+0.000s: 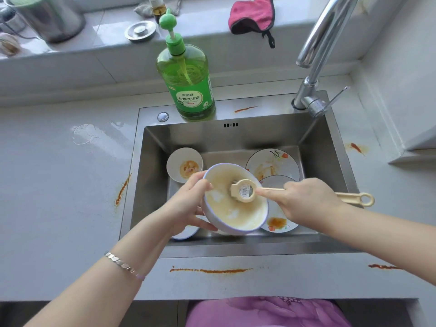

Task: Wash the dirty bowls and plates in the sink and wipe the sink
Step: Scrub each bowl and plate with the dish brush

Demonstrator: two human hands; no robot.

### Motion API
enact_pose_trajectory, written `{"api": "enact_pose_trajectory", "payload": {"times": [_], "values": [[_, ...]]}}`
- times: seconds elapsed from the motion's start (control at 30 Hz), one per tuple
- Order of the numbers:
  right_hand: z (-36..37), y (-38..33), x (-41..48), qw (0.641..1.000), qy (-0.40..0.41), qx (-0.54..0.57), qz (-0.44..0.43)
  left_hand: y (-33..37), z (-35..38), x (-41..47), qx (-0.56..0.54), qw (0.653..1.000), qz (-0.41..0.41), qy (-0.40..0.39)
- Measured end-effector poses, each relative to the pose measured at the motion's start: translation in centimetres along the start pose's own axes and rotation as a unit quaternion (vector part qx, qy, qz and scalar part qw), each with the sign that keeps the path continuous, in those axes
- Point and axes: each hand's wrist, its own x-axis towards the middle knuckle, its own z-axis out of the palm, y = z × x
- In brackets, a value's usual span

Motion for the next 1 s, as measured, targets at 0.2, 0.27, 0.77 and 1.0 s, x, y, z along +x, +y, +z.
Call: {"api": "enact_pose_trajectory", "payload": {"times": [0.2, 0.27, 0.77, 1.0], "values": [[-1.0, -1.0, 1.9, 0.999, 0.04, 0.022, 0.025, 0.0, 0.1, -0.1, 0.007, 1.0, 0.011, -0.022], [-1.3, -1.3, 2.0, 0.998, -0.007, 0.027, 0.062, 0.2, -0.4, 0.0, -0.007, 1.0, 0.02, 0.002], [-1.1, -4.5, 0.6, 0.948, -0.118, 0.211, 0.209, -1.7, -0.2, 0.0, -0.075, 0.993, 0.067, 0.068], [-0.9, -4.0, 1.5, 0.862, -0.076, 0.404, 0.295, -1.9, 0.9, -0.8, -0.092, 0.99, 0.077, 0.074]]}}
